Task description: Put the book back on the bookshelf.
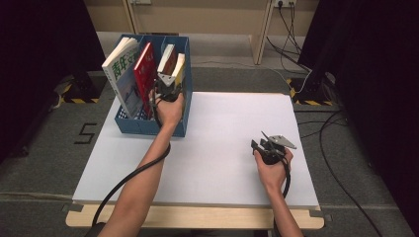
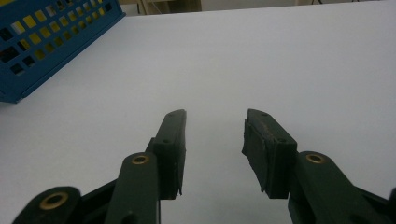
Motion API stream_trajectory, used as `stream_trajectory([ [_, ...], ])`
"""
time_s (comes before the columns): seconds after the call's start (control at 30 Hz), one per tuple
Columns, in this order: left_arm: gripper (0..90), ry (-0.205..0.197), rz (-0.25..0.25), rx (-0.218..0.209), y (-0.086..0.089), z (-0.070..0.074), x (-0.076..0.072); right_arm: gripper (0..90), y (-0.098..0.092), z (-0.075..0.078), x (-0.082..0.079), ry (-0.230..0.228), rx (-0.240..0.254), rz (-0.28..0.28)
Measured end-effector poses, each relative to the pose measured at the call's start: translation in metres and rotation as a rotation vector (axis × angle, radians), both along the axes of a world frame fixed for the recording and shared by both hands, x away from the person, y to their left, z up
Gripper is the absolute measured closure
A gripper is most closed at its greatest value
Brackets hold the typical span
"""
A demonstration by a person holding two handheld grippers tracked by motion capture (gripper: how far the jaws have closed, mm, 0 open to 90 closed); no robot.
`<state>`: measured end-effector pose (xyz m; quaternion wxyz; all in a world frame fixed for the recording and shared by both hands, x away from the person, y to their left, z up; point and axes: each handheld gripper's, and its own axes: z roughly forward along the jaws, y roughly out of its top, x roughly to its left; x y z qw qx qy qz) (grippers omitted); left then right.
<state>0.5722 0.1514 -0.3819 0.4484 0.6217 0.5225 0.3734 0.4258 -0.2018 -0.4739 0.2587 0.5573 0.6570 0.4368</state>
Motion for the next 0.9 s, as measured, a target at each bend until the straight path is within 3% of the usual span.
stream_trajectory([
  [0.47,75.8,-0.104,0.008,0.001,-0.004,0.002,0.009,59.2,-0.001,-0.001,0.001,0.003,0.001,-0.002],
  [0.9,75.7,-0.148,0.009,0.013,-0.008,-0.008,0.021,59.5,-0.002,0.000,0.001,0.000,0.001,0.001],
])
